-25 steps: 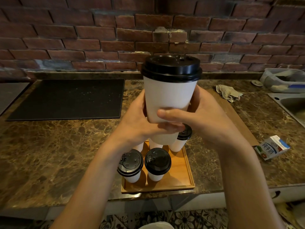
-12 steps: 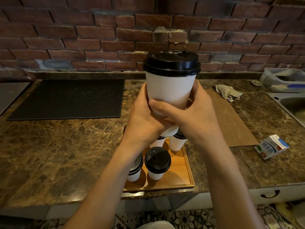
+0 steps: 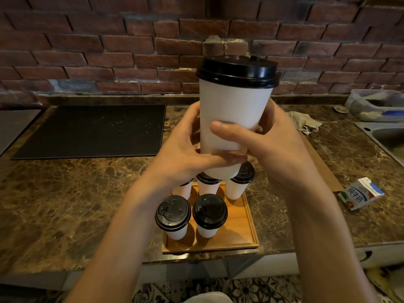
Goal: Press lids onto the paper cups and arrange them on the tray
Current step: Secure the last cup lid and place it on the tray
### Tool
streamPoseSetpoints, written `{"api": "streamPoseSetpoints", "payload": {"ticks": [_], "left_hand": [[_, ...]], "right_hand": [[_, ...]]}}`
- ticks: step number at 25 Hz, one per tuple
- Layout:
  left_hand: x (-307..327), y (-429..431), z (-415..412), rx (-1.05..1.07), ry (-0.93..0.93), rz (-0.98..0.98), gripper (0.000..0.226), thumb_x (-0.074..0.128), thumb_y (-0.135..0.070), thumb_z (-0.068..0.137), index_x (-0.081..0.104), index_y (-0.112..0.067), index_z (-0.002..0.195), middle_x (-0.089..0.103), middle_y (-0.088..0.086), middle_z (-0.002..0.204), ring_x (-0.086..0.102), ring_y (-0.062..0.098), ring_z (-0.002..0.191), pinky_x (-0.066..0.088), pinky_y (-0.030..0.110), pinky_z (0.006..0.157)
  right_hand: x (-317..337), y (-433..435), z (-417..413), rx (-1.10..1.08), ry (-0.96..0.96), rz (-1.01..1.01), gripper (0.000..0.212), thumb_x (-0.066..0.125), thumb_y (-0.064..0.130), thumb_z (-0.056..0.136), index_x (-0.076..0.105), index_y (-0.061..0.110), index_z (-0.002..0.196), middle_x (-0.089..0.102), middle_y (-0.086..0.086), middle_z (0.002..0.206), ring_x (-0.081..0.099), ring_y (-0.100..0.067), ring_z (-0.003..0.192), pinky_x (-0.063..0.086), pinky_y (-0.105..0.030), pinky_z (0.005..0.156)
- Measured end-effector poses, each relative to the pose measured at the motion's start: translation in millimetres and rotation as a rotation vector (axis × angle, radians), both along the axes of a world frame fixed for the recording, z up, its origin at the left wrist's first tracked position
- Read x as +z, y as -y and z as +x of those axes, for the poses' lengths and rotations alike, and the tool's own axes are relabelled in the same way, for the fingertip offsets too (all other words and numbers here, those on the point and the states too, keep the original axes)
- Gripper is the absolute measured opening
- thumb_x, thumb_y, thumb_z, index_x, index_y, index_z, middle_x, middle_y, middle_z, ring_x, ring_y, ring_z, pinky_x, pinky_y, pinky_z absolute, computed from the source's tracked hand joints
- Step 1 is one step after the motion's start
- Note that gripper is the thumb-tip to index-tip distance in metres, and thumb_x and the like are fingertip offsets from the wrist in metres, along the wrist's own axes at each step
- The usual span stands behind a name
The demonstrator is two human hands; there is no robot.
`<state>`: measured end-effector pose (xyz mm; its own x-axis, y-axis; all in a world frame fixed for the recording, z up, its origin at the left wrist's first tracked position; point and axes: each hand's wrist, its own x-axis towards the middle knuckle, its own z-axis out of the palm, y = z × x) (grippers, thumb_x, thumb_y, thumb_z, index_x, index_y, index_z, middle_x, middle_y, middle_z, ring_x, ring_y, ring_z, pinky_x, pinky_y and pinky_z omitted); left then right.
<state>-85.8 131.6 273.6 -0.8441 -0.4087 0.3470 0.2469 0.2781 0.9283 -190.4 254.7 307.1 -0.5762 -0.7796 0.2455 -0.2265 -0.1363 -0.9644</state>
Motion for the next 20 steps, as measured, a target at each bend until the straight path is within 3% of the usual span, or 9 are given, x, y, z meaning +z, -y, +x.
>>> {"api": "streamPoseSetpoints", "payload": {"ticks": [3,6,10,17,20], "left_hand": [[3,-1,3,-0.042,0.028,0.025,0.083,0.083,-0.024,0.060,0.043,-0.025,0.132,0.061,-0.009,0.119,0.060,0.011,0.111,0.054,0.022,0.079],[3,0,6,-0.100,0.057,0.058,0.075,0.081,-0.025,0.058,0.046,-0.031,0.124,0.064,-0.015,0.111,0.062,0.008,0.107,0.053,0.018,0.077],[1,3,9,-0.165,0.117,0.059,0.084,0.082,-0.022,0.057,0.043,-0.020,0.132,0.063,-0.006,0.117,0.061,0.015,0.111,0.053,0.027,0.084],[-1,2,8,-0.112,0.087,0.063,0.077,0.082,-0.024,0.057,0.048,-0.027,0.126,0.064,-0.009,0.113,0.062,0.014,0.108,0.053,0.023,0.081],[0,1,8,-0.066,0.072,0.053,0.072,0.083,-0.026,0.056,0.051,-0.033,0.120,0.065,-0.013,0.110,0.063,0.011,0.106,0.054,0.021,0.078]], "right_hand": [[1,-2,-5,0.077,0.012,0.032,0.061,0.081,0.034,0.063,0.057,0.032,0.118,0.068,0.010,0.111,0.067,-0.009,0.105,0.058,-0.031,0.081],[0,-6,-8,0.182,-0.007,0.057,0.058,0.084,0.032,0.063,0.059,0.033,0.116,0.069,0.008,0.111,0.067,-0.012,0.106,0.058,-0.030,0.082],[0,-10,-12,0.287,0.001,0.071,0.052,0.079,0.033,0.064,0.062,0.032,0.113,0.070,0.006,0.111,0.067,-0.013,0.107,0.057,-0.027,0.082],[1,-8,-13,0.293,-0.014,0.074,0.056,0.083,0.026,0.063,0.059,0.031,0.113,0.071,0.013,0.105,0.067,-0.010,0.104,0.056,-0.022,0.080],[1,-7,-11,0.243,-0.044,0.077,0.056,0.082,0.029,0.065,0.058,0.032,0.116,0.069,0.013,0.108,0.066,-0.009,0.106,0.057,-0.026,0.084]]}}
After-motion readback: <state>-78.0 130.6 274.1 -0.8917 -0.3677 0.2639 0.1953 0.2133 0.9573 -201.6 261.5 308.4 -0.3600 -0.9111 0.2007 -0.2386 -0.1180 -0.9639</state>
